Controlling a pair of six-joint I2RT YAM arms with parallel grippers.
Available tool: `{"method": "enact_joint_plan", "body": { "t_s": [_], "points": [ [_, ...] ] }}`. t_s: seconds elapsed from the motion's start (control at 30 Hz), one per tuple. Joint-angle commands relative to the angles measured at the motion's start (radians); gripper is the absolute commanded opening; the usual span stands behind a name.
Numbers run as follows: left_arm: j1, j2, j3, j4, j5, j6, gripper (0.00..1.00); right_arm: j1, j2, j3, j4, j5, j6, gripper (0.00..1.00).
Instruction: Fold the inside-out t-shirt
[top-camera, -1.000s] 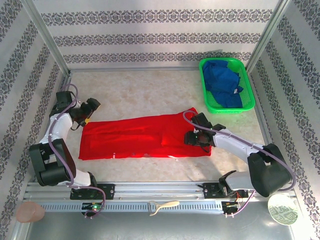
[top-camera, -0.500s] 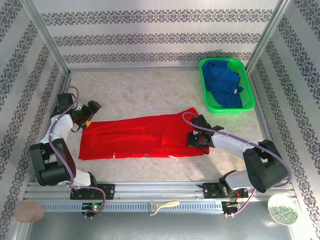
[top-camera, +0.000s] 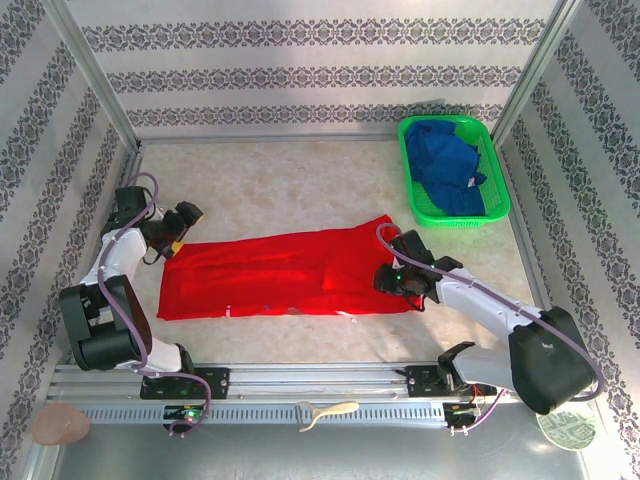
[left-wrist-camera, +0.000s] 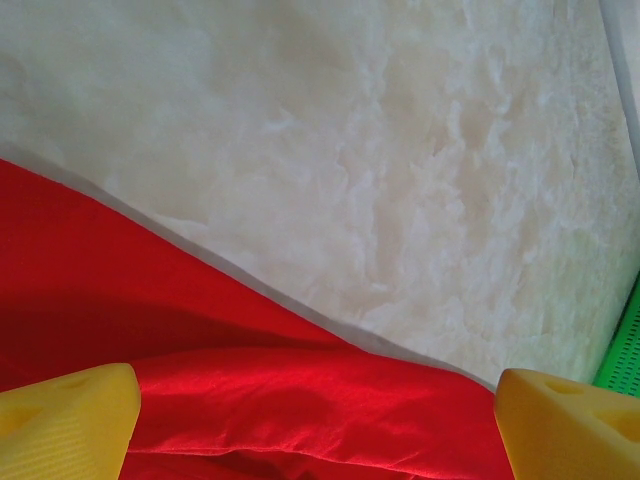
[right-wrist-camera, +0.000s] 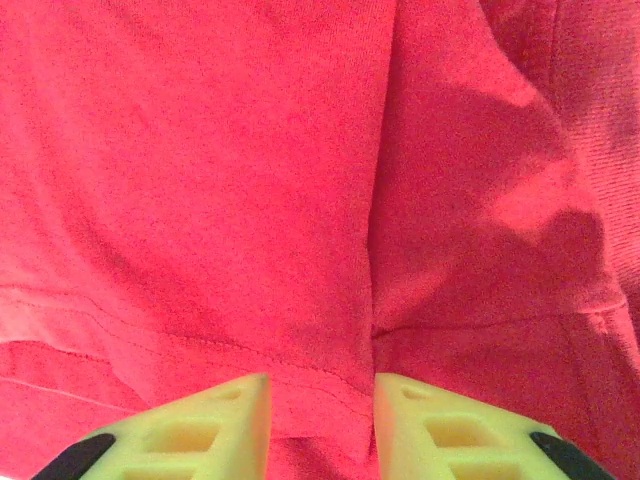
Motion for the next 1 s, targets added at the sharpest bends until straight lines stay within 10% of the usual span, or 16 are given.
{"method": "enact_joint_plan", "body": {
  "t_s": [0.0,0.37,0.53,0.97],
  "points": [
    [-0.005,0.011,-0.014,0.009,0.01,-0.008,0.92,0.007,0.003,-0.027,-0.014,-0.015,0.031,0.3],
    [-0.005,0.013,-0.01,0.01,0.01,-0.011,0.92,0.03,0.073,-0.048,0.034,-0.023,0.047,0.22],
    [-0.005,0.014,-0.013,0.018,0.01,-0.015,0.92,0.029,0.056,-0.037,0.013,-0.015,0.038,0.0],
    [-0.006,0.032,-0.018,0.033,0.014,-0.012,0.93,0.025,-0.159,0.015,-0.171,0.004,0.04,0.0]
  ]
}}
